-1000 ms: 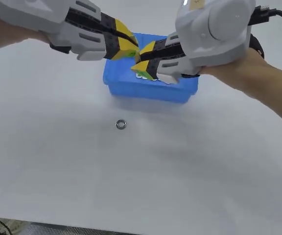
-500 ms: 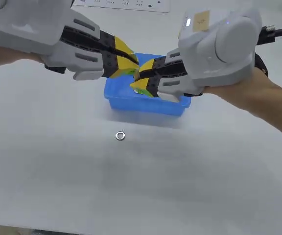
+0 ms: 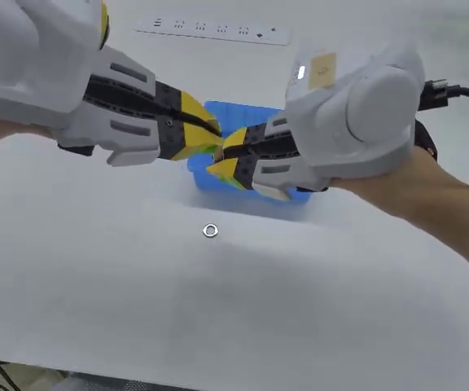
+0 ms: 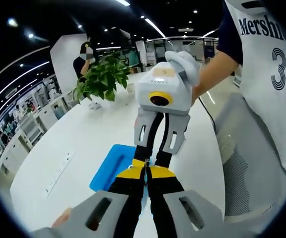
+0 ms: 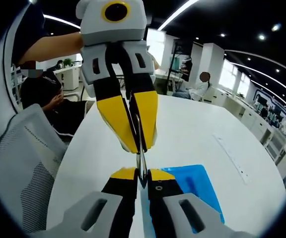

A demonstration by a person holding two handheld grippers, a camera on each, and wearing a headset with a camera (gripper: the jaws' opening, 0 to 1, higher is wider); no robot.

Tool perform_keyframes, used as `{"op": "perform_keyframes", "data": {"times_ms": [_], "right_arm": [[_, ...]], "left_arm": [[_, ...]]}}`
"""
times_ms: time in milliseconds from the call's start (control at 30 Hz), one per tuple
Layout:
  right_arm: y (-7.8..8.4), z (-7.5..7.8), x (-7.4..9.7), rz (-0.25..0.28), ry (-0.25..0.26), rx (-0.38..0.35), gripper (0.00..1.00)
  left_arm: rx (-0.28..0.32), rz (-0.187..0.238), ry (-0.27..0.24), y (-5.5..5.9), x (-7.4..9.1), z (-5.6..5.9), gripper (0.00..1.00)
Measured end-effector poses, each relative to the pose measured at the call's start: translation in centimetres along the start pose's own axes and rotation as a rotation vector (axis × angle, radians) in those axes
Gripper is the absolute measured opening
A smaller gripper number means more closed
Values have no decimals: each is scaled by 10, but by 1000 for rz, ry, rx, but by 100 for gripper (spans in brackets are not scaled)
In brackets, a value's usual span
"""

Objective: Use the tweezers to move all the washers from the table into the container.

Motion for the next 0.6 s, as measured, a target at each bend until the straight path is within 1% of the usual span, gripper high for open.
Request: {"op": "perform_keyframes", "data": {"times_ms": [67, 133, 167, 267, 367, 400, 467, 500, 600], "right_arm": [[-1, -7, -2, 0, -8, 4, 8], [0, -13, -4, 2, -15, -1, 8], [0, -15, -5, 4, -19, -4, 8], [3, -22, -9, 0, -28, -14, 8], [7, -29, -11, -5, -42, -23, 8], [9, -31, -13, -10, -50, -26, 8], [12, -35, -14, -15, -57, -25, 8], [14, -37, -16, -18, -65, -36, 8], [19, -40, -18, -22, -74, -48, 8]], "left_arm": [[8, -2, -3, 2, 4, 5, 6], [14, -6, -3, 4, 5, 8, 6], [15, -6, -3, 5, 6, 9, 6], [35, -12, -5, 7, 1, 6, 6], [53, -15, -7, 9, -2, 8, 6], [59, -14, -8, 18, 7, 26, 6], [70, -15, -10, 22, 8, 34, 6], [80, -17, -9, 24, 8, 36, 6], [92, -25, -7, 30, 7, 39, 6]]}}
Point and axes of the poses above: the centre of the closed fingertips' face, and the gripper's own axes: x roughly backward along the fingers, z roughly to its right, y roughly out of its underside, the point moved 7 cm from there along x, roughly backward along the fingers, and after that the axes turned 6 degrees about z, right-handed, at the moved point
